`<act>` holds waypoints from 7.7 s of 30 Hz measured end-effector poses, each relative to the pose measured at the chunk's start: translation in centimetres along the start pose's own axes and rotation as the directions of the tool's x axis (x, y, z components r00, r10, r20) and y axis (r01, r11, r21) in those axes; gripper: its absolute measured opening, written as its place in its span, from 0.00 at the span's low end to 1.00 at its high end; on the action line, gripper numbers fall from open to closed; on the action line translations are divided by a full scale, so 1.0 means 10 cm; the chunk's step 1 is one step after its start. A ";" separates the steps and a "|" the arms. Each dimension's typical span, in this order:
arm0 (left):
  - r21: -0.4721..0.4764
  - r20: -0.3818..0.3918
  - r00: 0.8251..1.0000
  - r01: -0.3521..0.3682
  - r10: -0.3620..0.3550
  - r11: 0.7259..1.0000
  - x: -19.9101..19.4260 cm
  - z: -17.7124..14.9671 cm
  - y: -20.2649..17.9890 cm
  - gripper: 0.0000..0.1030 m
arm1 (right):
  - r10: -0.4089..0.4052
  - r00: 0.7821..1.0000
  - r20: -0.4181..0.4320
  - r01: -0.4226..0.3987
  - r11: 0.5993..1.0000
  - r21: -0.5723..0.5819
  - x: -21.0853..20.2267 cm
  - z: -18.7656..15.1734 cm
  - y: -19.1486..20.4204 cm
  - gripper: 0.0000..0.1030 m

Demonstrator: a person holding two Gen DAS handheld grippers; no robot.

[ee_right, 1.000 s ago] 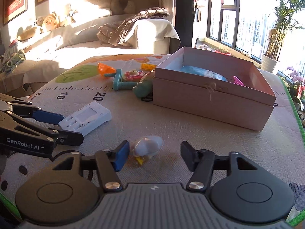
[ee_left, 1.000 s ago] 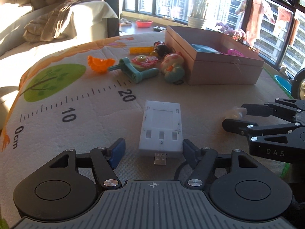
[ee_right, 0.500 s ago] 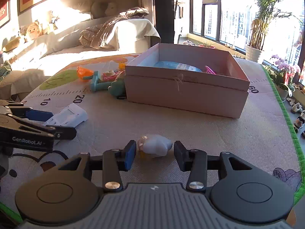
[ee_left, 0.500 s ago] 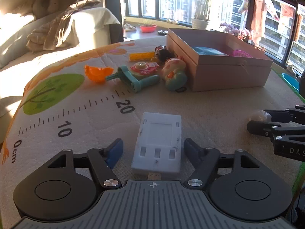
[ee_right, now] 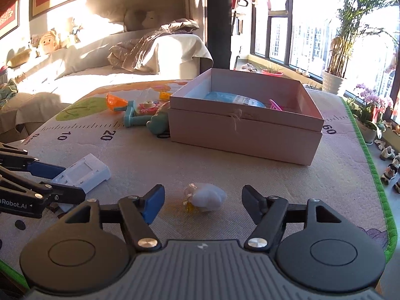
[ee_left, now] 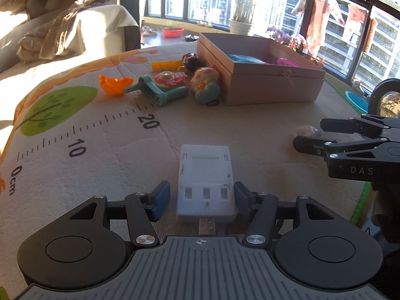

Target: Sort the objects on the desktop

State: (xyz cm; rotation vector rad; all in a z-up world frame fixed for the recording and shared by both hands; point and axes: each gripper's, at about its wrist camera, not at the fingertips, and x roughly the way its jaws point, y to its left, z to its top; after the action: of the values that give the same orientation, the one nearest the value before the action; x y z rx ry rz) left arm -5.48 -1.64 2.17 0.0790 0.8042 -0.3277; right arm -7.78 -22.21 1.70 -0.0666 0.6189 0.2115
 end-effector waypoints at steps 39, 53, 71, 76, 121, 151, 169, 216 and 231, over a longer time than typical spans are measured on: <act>0.216 0.268 0.959 0.036 -0.095 0.976 0.50 1.79 -0.79 0.53 | -0.015 0.989 0.146 0.002 0.996 0.088 -0.09 1.54 -1.12 0.39; 0.057 0.087 0.995 0.033 -0.038 0.998 0.48 0.90 -0.14 0.91 | -0.006 0.997 -0.083 0.024 0.976 0.218 1.31 1.75 -1.32 0.45; -0.062 0.049 0.996 -0.071 0.074 0.996 0.39 0.46 0.29 0.95 | 0.165 0.965 -0.205 -0.168 0.986 0.005 1.19 1.92 0.12 0.31; -0.035 0.062 0.996 -0.058 0.060 0.998 0.33 0.40 0.28 0.97 | 0.082 0.923 -0.376 -0.110 0.993 -0.054 1.77 1.99 0.49 0.18; -0.027 0.024 0.999 -0.022 0.022 0.999 0.24 0.14 0.27 0.98 | 0.312 0.839 -0.446 -0.270 0.950 0.157 1.11 1.18 0.49 0.51; -0.021 0.012 0.996 -0.089 0.090 0.996 0.35 0.34 0.34 0.73 | 0.045 0.993 -0.113 -0.036 0.996 0.081 0.53 0.28 -0.22 0.62; 0.019 0.021 1.000 -0.004 0.004 1.000 -0.06 0.13 0.18 0.93 | -0.025 0.998 -0.049 0.028 0.997 0.068 0.06 0.22 -0.56 0.72; 0.089 -0.006 0.997 0.074 -0.073 0.993 0.10 0.04 -0.29 0.55 | 0.070 0.996 -0.049 -0.071 0.997 -0.009 -0.06 -0.06 -0.11 0.55; 0.010 -0.011 1.000 0.024 -0.024 1.000 0.04 -0.02 -0.06 0.82 | -0.056 0.998 -0.012 0.053 0.986 -0.158 -0.16 -0.11 -0.02 0.74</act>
State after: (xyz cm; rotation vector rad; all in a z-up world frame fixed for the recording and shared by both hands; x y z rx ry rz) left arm -5.57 -2.31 1.75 0.0804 0.8148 -0.3539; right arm -9.65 -22.81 1.70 -0.2378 0.6154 0.2071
